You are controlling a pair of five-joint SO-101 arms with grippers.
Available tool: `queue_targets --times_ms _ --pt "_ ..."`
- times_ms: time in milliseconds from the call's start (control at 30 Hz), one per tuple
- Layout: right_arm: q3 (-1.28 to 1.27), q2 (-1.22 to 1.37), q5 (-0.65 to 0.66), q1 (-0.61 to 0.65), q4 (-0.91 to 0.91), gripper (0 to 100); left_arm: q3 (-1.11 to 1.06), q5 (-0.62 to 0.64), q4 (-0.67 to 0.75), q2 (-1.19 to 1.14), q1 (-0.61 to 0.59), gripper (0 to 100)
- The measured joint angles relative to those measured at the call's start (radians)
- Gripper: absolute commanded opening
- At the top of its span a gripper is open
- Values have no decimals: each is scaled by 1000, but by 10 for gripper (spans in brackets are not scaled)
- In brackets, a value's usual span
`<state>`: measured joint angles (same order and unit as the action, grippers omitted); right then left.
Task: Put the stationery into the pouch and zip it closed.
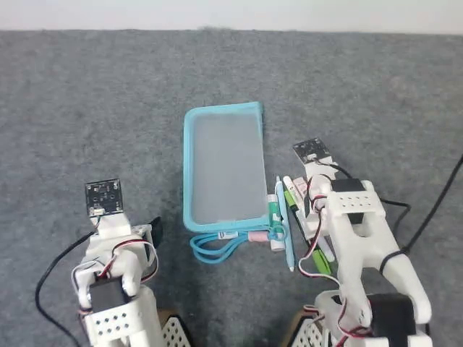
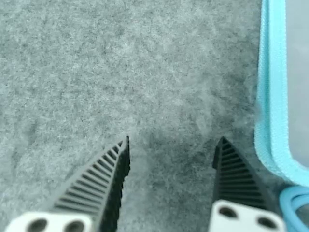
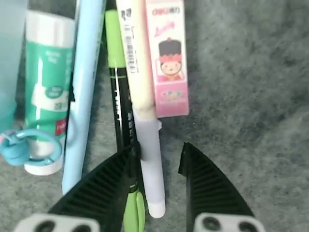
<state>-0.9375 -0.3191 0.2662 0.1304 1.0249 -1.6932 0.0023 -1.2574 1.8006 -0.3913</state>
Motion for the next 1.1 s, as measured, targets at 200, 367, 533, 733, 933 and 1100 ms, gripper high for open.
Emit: queue_targets --times_ms 200,367,533,733,933,1100 --pt "-5 49 0 0 -9 32 0 0 0 0 0 265" --pt "-3 89 0 -11 -46 6 0 0 0 0 0 265" --pt "6 40 0 -8 0 7 0 0 0 0 0 265" --pt "6 -261 0 -3 92 6 0 0 0 0 0 265" --pt "89 -574 23 -98 273 6 0 0 0 0 0 265" --pt "160 -491 164 -417 230 6 0 0 0 0 0 265"
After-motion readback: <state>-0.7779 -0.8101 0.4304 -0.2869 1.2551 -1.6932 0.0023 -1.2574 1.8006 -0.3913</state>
